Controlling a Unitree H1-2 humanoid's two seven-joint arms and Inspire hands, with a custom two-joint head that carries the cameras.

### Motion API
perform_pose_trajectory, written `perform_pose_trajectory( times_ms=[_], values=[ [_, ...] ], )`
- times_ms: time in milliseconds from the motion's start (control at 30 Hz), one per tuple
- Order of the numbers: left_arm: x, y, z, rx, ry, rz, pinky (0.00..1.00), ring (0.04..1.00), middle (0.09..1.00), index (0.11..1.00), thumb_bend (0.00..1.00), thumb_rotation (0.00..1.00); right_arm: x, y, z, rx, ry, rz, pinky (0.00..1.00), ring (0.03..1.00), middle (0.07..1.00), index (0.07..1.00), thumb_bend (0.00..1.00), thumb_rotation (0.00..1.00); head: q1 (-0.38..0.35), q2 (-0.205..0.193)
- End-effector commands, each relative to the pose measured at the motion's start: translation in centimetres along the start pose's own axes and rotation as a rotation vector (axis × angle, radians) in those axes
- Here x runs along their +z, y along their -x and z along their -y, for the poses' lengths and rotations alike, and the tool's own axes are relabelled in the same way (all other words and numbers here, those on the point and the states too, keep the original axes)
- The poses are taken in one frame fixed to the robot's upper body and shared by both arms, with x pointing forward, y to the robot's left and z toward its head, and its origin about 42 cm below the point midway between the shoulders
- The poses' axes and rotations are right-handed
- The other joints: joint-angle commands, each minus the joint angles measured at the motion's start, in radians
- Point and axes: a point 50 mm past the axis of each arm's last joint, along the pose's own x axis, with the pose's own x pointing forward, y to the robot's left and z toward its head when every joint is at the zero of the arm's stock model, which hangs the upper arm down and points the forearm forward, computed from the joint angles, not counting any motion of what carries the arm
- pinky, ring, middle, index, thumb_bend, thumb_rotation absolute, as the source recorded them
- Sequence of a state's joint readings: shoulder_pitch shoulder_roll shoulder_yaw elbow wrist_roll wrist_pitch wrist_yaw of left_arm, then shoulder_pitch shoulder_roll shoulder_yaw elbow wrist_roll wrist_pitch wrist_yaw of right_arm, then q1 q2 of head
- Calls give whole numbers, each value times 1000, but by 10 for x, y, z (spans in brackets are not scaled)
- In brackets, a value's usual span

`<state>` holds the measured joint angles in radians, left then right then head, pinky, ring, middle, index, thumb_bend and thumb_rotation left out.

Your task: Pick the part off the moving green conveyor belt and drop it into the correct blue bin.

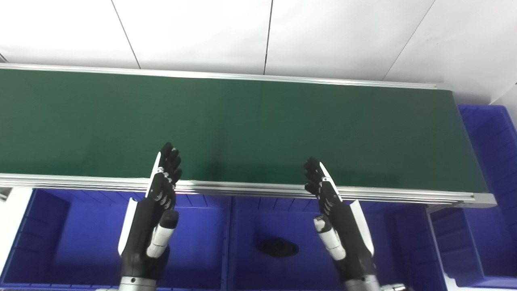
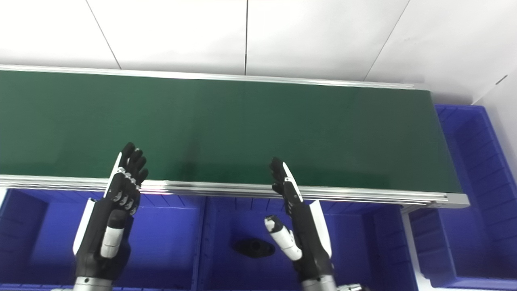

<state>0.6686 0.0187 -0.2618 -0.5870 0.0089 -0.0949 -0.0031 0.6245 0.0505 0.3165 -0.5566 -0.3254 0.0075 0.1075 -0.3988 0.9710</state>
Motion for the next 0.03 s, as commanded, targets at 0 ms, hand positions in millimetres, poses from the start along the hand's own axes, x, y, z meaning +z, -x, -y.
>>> perform_pose_trajectory(
  times_ms=[0],
  values=[
    [12, -1, 0, -21, 13, 46, 1000, 1000, 1000, 1000, 745, 877, 13, -4, -3, -10, 2, 94, 915, 954, 951, 970, 953, 1000, 1, -1]
  ],
)
